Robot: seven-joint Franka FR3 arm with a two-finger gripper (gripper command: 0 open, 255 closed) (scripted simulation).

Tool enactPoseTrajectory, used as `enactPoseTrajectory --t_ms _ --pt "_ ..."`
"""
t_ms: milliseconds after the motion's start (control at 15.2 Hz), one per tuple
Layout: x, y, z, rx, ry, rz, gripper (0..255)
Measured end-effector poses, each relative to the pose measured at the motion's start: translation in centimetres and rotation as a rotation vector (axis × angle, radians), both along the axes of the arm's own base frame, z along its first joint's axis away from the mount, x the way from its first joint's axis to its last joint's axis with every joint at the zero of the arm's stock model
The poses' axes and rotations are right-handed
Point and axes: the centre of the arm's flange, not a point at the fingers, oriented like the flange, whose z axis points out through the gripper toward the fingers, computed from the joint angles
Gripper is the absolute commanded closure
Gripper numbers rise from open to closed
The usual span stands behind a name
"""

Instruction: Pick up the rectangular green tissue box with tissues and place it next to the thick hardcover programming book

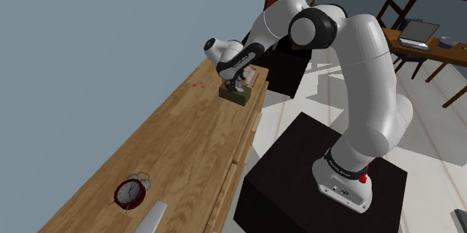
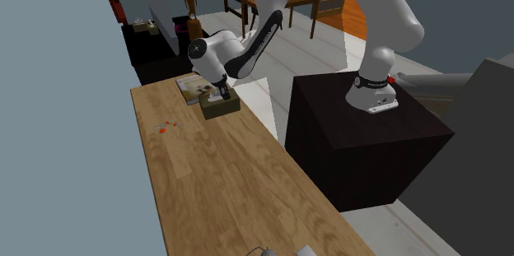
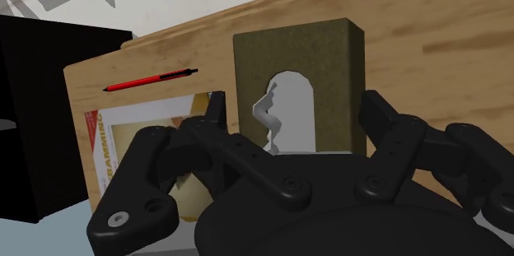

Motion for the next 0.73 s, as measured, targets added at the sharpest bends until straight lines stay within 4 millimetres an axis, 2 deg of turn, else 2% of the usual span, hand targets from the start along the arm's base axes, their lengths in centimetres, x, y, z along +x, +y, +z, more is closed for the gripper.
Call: enactPoseTrajectory --t_ms 132,462,726 --pt "0.0 0.0 0.0 0.0 0.0 0.0 0" --pt "1.0 2.3 3.7 0.0 -0.001 0.001 0" --pt "1.1 2.5 4.2 0.0 0.0 0.0 0"
